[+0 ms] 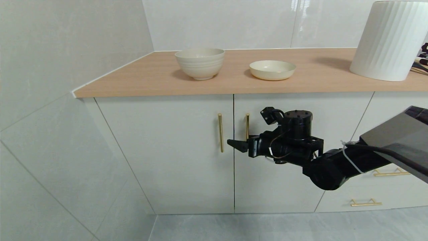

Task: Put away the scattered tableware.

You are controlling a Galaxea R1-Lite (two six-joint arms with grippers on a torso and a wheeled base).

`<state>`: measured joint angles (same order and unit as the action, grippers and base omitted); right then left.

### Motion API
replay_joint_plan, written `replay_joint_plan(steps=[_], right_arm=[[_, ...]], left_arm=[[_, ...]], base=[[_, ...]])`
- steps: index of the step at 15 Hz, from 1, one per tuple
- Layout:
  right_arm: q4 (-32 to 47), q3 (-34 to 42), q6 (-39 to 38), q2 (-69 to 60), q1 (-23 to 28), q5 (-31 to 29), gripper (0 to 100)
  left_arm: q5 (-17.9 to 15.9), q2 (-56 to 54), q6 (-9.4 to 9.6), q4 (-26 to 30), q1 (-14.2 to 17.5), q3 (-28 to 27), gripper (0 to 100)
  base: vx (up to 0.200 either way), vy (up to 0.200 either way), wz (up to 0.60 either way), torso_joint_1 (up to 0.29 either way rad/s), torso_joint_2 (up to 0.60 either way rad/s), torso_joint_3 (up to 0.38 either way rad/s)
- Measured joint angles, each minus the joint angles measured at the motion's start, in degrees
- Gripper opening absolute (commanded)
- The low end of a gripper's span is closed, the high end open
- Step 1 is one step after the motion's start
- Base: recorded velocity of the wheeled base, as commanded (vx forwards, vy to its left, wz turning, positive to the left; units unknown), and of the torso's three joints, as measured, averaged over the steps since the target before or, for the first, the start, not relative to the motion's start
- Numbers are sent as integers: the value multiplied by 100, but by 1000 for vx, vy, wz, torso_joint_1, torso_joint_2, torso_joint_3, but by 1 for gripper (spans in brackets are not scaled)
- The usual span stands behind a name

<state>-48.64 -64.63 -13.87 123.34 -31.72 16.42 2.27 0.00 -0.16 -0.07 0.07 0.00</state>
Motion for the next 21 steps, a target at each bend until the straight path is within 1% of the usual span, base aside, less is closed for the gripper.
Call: replay_joint_plan(steps=[9, 11, 13, 14, 16, 21], right_arm=[[-117, 63, -525, -5, -196, 7, 100], [-119, 193, -635, -90, -234, 132, 100], [-111, 361, -692, -206, -254, 372, 100], [-123, 511, -697, -297, -254, 646, 100], [-130, 859, -701, -501, -256, 944, 100], [-200, 1630, -686, -981, -297, 1001, 100]], left_arm=[[0, 0, 0, 0, 0, 0, 100], [0, 0, 0, 0, 0, 0, 100], [0, 0, 0, 0, 0, 0, 100], [0, 0, 0, 0, 0, 0, 100], [-2, 0, 9, -2, 0, 0, 100], [9, 0, 11, -9, 0, 0, 100]], base=[[0, 0, 0, 0, 0, 0], [0, 0, 0, 0, 0, 0], [0, 0, 0, 0, 0, 0], [0, 0, 0, 0, 0, 0], [0, 0, 0, 0, 0, 0], [0, 0, 0, 0, 0, 0]])
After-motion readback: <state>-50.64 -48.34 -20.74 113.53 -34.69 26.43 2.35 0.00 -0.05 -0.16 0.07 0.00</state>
